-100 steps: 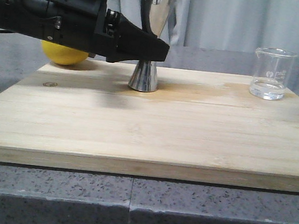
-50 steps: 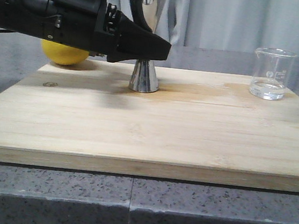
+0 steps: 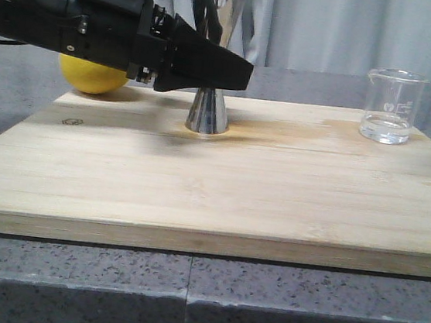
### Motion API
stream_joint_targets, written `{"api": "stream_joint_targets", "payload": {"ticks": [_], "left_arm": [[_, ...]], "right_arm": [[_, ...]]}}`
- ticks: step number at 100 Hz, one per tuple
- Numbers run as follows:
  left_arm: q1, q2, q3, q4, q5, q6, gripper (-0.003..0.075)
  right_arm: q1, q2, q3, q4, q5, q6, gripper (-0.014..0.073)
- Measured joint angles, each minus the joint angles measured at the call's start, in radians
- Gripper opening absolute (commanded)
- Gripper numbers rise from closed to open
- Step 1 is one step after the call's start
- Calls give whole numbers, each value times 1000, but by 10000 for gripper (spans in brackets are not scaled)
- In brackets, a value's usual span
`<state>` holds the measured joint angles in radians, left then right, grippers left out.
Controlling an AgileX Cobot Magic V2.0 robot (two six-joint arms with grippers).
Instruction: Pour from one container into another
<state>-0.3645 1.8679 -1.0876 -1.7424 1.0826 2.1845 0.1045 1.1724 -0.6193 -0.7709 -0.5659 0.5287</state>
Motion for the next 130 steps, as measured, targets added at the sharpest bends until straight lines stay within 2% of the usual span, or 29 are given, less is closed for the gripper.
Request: {"api": "stream_joint_targets", "payload": {"ticks": [24,41,58,80,101,118,130], "left_arm": [[0,-77,0,115,-120,-122,569],[0,-147,0,235,-156,-249,568],[0,-221,0,380,-185,-395,568],[0,-342,0,593,-228,-603,568],[0,-489,0,918,-250,-898,568],[0,-609,0,1258,-240,-1242,568],[0,-685,0,1490,-214,-1475,568]], "right_arm": [[0,0,0,0,6,25,555],[0,-12,0,0,61,73,555],[0,-46,-15,-4,171,144,554],[2,-87,-65,-73,344,284,554],[51,-100,-72,-89,452,314,553],[113,-100,-90,-100,566,315,553],[157,-100,-130,-100,712,315,553]]}}
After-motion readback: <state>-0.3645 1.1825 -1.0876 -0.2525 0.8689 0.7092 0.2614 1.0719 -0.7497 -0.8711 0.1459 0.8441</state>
